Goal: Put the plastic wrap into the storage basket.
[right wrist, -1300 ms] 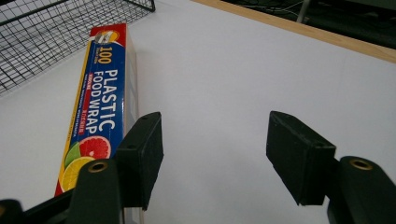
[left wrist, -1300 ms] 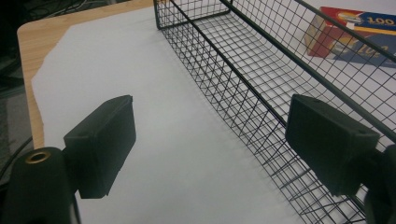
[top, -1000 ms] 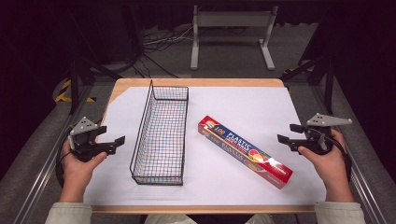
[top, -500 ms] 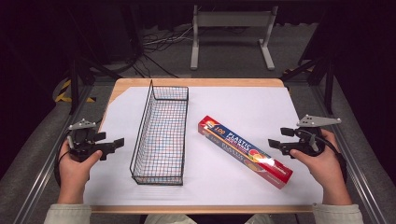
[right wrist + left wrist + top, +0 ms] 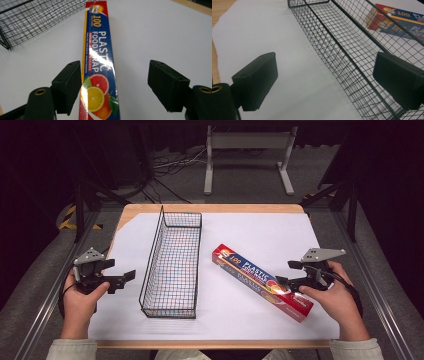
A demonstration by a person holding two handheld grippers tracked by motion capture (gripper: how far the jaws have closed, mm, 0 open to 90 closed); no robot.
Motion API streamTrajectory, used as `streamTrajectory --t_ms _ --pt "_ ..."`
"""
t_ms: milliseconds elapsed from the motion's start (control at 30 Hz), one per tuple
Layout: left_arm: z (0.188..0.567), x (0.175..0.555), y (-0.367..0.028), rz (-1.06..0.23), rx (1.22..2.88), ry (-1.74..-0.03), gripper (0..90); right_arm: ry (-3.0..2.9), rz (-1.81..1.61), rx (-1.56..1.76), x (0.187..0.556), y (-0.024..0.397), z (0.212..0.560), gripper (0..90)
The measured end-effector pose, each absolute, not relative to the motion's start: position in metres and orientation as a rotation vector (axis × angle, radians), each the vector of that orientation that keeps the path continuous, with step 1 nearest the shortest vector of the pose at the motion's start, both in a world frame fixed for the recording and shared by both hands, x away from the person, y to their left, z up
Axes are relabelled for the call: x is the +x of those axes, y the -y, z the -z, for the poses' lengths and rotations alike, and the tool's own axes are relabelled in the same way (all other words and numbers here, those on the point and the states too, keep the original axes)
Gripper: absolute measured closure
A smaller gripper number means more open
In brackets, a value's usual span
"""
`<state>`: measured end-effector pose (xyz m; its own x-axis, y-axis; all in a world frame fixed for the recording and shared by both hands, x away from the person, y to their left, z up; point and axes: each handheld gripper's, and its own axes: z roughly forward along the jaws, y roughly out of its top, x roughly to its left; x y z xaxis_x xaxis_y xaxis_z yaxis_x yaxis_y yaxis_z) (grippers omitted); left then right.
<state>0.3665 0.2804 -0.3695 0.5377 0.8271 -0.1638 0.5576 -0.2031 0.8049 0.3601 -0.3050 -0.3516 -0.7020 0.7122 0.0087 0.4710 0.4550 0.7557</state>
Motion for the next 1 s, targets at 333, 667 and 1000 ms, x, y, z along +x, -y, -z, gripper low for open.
streamTrajectory --t_ms 333,667,1000 --pt "0.372 0.362 -0.273 -0.458 1.831 -1.09 6.0 -2.528 -0.953 0.994 0.364 0.284 0.373 19.2" --pt "0.373 0.36 -0.27 -0.418 1.857 -1.075 8.8 -2.626 -0.881 1.021 0.371 0.275 0.394 17.4" --pt "0.369 0.357 -0.275 -0.461 1.858 -1.061 12.9 -2.669 -0.77 1.039 0.378 0.268 0.409 21.8"
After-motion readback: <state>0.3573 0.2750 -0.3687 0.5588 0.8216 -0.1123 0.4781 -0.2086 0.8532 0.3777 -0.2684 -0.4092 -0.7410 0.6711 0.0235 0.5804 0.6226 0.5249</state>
